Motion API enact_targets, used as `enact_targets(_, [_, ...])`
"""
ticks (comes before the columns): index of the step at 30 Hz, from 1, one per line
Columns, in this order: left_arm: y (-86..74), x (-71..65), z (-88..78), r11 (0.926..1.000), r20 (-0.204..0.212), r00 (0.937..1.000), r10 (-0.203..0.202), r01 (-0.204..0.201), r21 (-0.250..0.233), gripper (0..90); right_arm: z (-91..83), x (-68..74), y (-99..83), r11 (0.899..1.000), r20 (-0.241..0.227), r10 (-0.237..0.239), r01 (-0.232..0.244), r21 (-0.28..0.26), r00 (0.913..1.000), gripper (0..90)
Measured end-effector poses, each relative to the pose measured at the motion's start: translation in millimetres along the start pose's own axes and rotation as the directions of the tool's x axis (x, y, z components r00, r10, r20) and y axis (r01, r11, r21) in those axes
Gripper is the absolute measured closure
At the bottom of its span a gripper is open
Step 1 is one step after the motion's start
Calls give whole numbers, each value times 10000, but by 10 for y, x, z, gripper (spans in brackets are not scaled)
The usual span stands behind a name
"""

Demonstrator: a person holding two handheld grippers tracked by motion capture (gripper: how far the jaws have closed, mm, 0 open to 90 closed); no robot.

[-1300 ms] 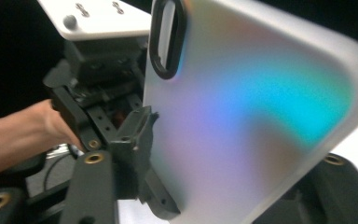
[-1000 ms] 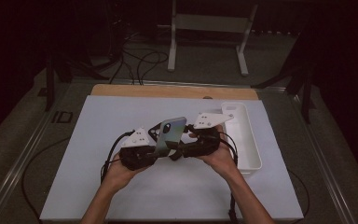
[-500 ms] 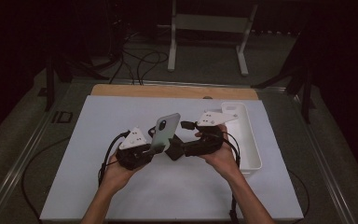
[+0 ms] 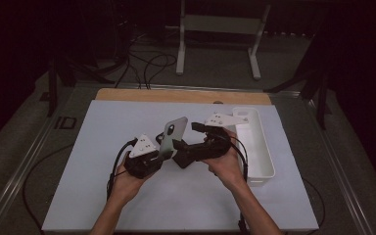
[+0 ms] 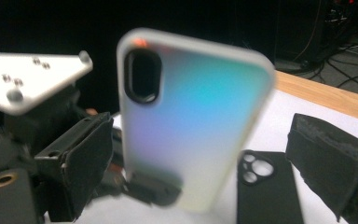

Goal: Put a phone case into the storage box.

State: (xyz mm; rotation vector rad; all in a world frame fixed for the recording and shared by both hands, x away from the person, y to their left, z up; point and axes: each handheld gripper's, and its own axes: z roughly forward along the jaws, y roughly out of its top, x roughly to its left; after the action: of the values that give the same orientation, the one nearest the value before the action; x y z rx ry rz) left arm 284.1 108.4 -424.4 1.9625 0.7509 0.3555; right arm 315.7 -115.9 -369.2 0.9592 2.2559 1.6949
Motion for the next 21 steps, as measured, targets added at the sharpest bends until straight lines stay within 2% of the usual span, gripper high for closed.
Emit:
enact_targets(2, [-1, -22, 19, 10000, 37, 10000, 62, -62, 26, 859, 30, 21, 13, 10000, -69, 50, -50, -26, 10000, 77])
enact_targets(5, [-6, -62, 49, 9997, -45, 9998, 218, -218, 76, 859, 77, 54, 22, 9998, 105, 192, -192, -1, 9998, 84])
enact_targets(9, [-18, -112, 76, 9993, -156, 9993, 353, -351, 127, 859, 112, 53, 19, 9981, 420, 619, -617, -67, 9972, 146])
enact_targets(11, [-28, -118, 83, 9991, -181, 9991, 392, -388, 185, 859, 122, 36, 15, 9964, 336, 840, -837, -106, 9959, 152])
enact_targets(17, [-66, -118, 125, 9991, -126, 9995, 291, -287, 319, 857, 144, 39, 0, 9975, 366, 680, -686, 168, 9970, 167])
enact_targets(21, [-70, -124, 134, 9991, -148, 9994, 310, -306, 299, 851, 157, 32, -1, 9975, 341, 691, -696, 139, 9970, 170])
